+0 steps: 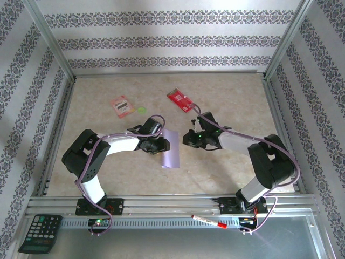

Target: Fold a paper plane with a square sheet of paper (pick it up from the middle)

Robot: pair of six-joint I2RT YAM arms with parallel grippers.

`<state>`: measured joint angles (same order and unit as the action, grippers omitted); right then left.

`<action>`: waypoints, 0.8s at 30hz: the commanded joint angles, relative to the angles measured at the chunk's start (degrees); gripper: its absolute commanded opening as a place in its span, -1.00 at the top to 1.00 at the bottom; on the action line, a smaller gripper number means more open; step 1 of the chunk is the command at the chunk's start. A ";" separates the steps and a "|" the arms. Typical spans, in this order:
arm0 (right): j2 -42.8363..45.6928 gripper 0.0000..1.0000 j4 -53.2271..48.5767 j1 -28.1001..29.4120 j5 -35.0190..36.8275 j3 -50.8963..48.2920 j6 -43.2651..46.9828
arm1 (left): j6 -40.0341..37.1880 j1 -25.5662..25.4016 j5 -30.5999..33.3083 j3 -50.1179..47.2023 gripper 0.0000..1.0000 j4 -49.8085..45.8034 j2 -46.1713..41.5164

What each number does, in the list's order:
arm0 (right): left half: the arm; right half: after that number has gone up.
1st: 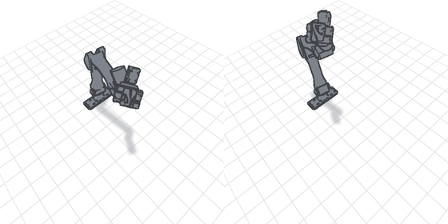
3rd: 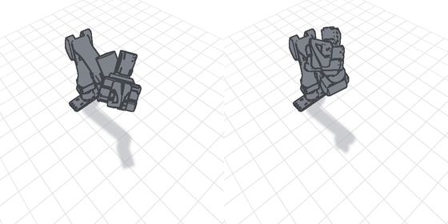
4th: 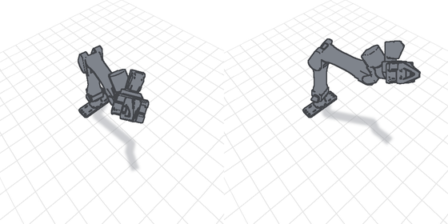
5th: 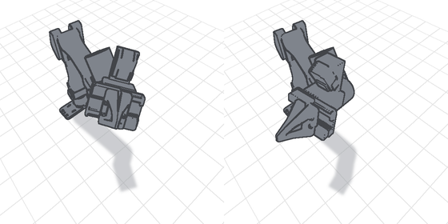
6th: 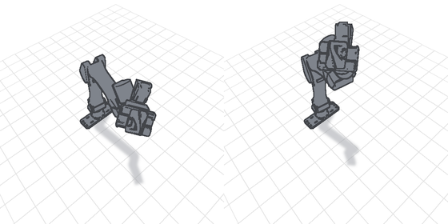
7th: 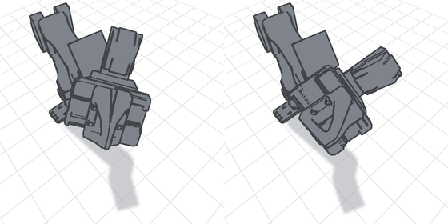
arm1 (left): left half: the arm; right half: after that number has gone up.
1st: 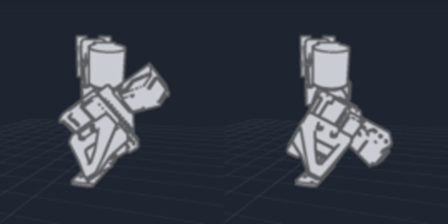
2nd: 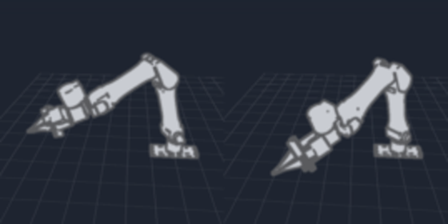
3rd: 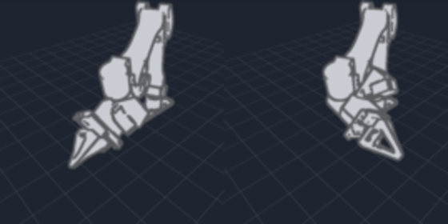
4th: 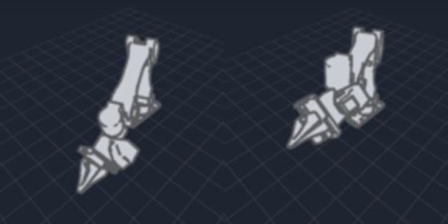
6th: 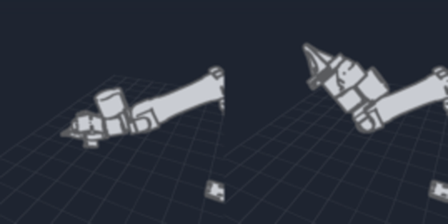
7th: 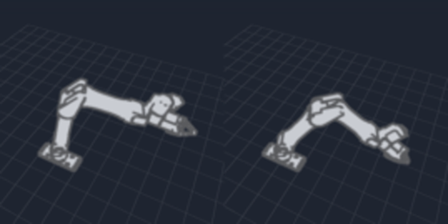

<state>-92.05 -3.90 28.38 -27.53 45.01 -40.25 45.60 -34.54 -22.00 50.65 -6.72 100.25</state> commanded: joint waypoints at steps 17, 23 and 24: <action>-9.94 1.00 4.39 5.81 -2.53 4.91 -4.77 | -1.26 -0.08 6.83 -3.10 0.31 -3.66 5.54; -12.13 1.00 2.61 5.88 -1.05 5.08 -3.81 | -1.39 -0.08 7.01 -3.35 0.31 -3.81 5.34; -12.35 1.00 2.10 5.89 -0.67 4.94 -3.40 | -1.46 -0.08 7.07 -3.36 0.31 -3.82 5.44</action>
<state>-103.04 -0.23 33.61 -29.65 49.01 -44.66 45.60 -34.50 -21.98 50.59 -6.70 100.25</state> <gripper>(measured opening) 0.040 0.345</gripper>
